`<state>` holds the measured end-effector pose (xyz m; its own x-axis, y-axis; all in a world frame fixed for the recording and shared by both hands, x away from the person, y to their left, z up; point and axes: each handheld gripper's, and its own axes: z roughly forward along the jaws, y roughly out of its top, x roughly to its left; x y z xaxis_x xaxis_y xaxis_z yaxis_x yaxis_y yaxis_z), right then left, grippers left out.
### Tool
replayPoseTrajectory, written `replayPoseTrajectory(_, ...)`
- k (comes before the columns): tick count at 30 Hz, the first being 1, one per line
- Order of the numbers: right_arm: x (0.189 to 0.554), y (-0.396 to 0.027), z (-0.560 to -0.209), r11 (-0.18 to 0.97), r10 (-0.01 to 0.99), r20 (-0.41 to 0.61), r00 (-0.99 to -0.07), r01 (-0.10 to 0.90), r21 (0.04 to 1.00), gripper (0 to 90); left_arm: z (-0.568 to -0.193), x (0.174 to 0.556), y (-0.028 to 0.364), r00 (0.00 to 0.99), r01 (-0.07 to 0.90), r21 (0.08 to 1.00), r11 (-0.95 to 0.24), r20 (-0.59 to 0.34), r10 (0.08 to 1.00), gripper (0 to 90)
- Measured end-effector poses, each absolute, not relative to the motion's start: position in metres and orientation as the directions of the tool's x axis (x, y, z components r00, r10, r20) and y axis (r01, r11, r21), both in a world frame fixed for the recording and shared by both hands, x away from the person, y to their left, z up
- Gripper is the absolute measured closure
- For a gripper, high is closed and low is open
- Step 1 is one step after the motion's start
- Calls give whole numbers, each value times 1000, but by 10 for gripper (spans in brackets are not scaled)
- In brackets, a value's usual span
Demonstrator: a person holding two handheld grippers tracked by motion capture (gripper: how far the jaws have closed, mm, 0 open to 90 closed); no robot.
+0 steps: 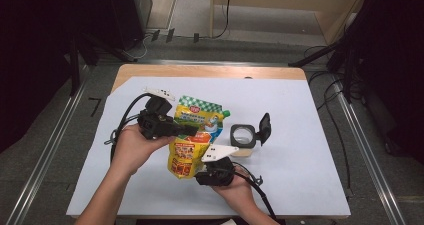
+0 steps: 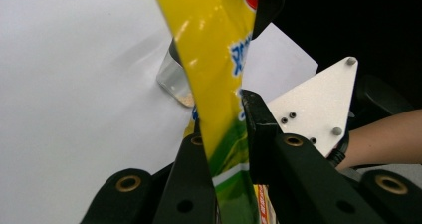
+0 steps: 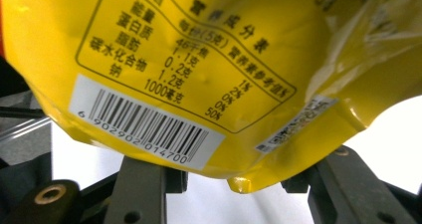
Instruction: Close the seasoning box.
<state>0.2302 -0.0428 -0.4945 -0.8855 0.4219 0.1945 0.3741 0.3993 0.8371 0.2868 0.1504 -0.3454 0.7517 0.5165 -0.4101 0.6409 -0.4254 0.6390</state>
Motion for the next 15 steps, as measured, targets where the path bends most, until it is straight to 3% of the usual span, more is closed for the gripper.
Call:
replayPoseTrajectory(7,217,-39,-482,412,394,139,-908,310,857,581,-354,288,138,749,646,632,-428,-417,515,813)
replayPoseTrajectory(15,215,-42,-477,379,367,201,-908,343,859,591,-355,286,126,782,604,651,-460,-372,500,801)
